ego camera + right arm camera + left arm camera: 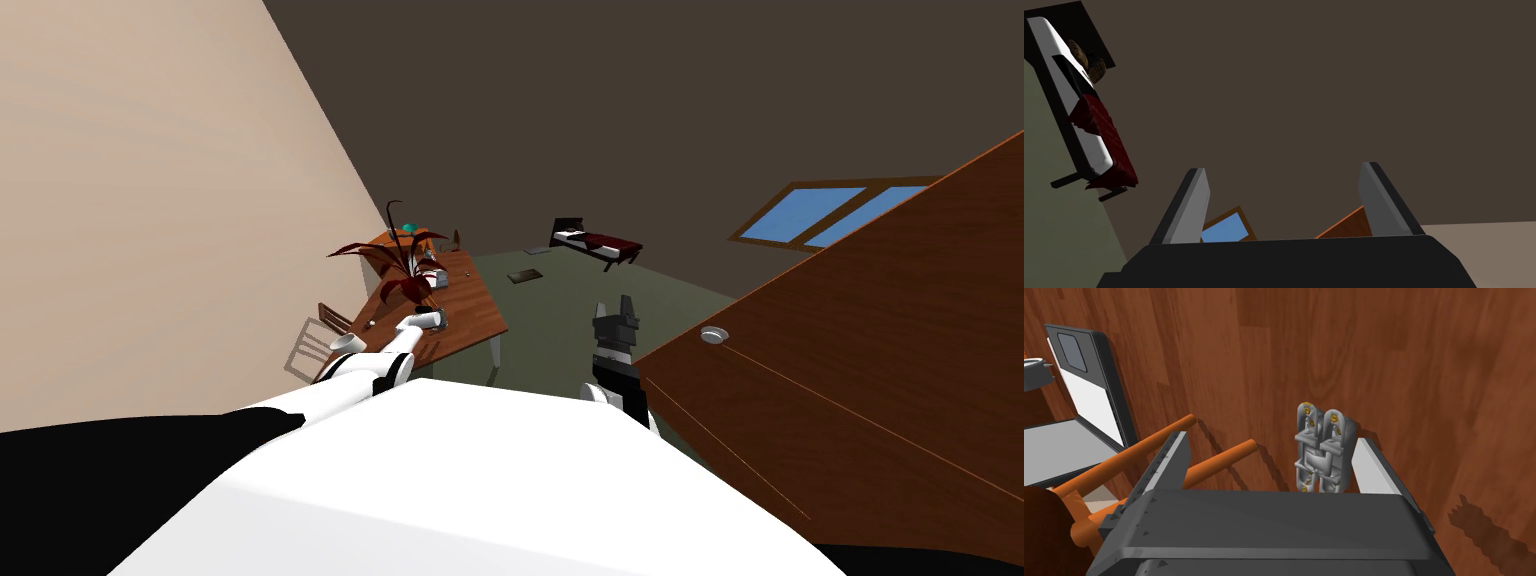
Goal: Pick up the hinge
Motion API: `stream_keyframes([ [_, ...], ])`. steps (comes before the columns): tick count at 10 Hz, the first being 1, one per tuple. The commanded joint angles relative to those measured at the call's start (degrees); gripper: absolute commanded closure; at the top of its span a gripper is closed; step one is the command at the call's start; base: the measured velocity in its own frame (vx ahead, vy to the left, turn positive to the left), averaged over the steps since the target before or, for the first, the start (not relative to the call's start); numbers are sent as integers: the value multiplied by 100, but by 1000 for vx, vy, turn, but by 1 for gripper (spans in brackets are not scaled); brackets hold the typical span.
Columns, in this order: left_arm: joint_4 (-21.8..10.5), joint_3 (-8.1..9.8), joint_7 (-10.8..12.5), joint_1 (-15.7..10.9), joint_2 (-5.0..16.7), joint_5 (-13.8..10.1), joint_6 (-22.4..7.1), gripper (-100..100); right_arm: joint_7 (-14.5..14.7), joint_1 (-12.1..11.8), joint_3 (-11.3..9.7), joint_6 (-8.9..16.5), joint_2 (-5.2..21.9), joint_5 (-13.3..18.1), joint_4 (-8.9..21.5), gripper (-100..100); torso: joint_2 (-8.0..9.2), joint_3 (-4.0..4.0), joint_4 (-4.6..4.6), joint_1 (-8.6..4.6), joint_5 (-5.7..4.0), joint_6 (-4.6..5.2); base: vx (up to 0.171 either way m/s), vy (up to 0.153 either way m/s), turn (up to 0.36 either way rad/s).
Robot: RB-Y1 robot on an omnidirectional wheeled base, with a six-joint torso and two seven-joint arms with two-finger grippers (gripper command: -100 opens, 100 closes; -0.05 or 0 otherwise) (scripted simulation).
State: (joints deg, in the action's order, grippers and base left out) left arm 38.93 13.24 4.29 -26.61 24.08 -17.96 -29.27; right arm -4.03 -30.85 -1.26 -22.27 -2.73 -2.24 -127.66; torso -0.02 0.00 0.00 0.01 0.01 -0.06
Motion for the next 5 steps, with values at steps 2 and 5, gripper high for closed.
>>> stream_keyframes([
  [2, -274, 24, 70, -149, 58, -11, -209, -100, 0, 0, 0, 0, 0, 0, 0, 0, 1, 1, 1, -2, -1, 0, -2, -7, -41],
  [5, -323, 24, 70, -149, 58, -11, -209, -100, 0, 0, 0, 0, 0, 0, 0, 0, -5, -3, -1, 5, 1, -1, 9, 7, 11],
])
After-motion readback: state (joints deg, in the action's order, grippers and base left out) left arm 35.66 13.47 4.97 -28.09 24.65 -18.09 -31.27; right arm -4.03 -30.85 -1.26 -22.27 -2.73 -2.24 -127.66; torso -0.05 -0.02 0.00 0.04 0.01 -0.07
